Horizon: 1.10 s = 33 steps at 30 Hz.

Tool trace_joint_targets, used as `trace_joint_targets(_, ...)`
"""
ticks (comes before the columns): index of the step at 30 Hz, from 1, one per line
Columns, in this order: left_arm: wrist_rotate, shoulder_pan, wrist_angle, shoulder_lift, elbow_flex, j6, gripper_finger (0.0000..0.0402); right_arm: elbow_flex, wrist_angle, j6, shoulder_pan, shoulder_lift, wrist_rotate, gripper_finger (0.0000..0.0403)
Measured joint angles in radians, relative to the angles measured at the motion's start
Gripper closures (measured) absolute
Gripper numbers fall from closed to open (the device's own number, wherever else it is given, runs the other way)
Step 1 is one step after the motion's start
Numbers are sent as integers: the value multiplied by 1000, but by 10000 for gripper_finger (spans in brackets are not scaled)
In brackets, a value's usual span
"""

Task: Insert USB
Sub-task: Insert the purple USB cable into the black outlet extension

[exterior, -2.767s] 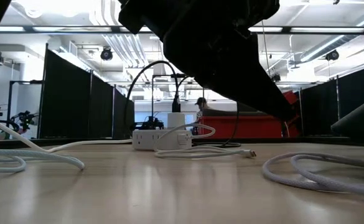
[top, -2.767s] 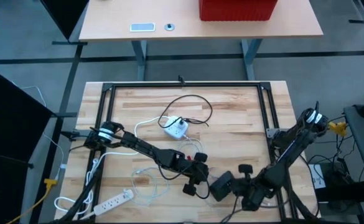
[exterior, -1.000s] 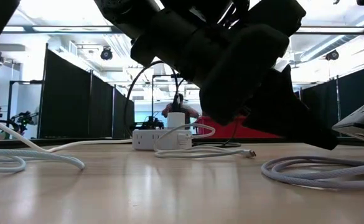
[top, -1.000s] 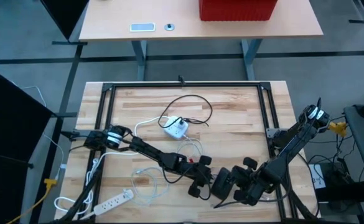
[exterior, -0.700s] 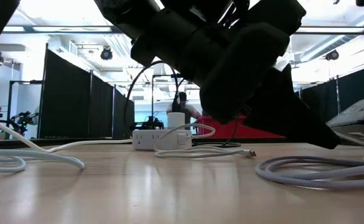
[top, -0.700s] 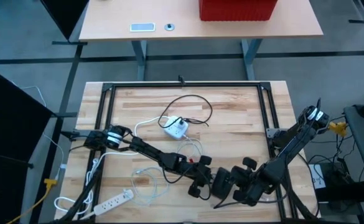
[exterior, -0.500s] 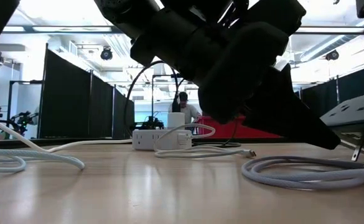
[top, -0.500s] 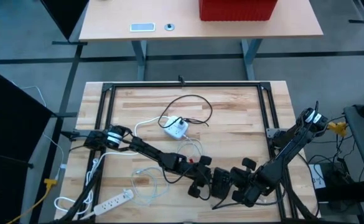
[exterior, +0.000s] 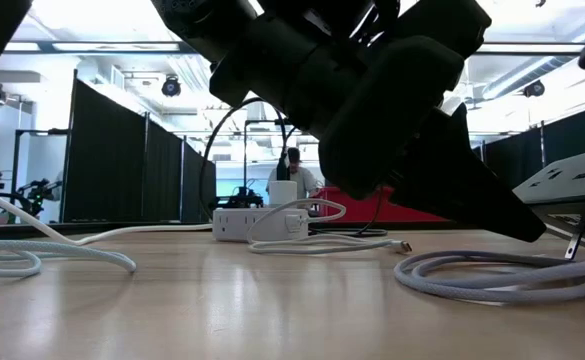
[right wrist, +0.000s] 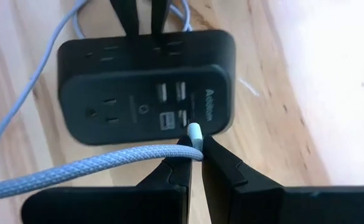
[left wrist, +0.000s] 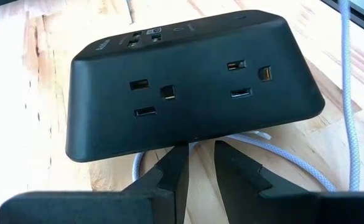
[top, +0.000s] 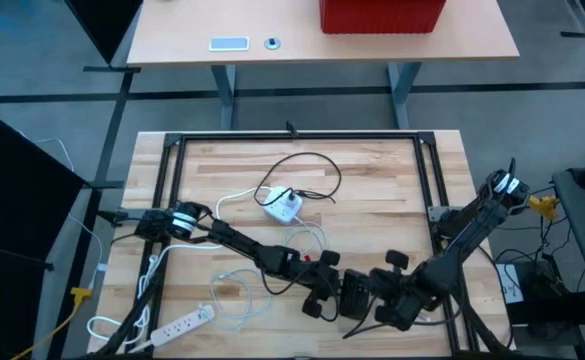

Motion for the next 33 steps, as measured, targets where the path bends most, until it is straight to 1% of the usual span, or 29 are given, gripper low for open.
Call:
trace_joint_targets(3, 0, 0, 0, 0, 0, 0, 336, -1, 3, -15, -8, 5, 11, 394)
trace_joint_targets(20, 1, 0, -1, 0, 0, -21, 336, -2, 49, -76, -12, 26, 0, 394)
trace_joint_targets(33, 2, 0, -4, -1, 0, -35, 336, -1, 86, -99, -26, 81, 17, 394)
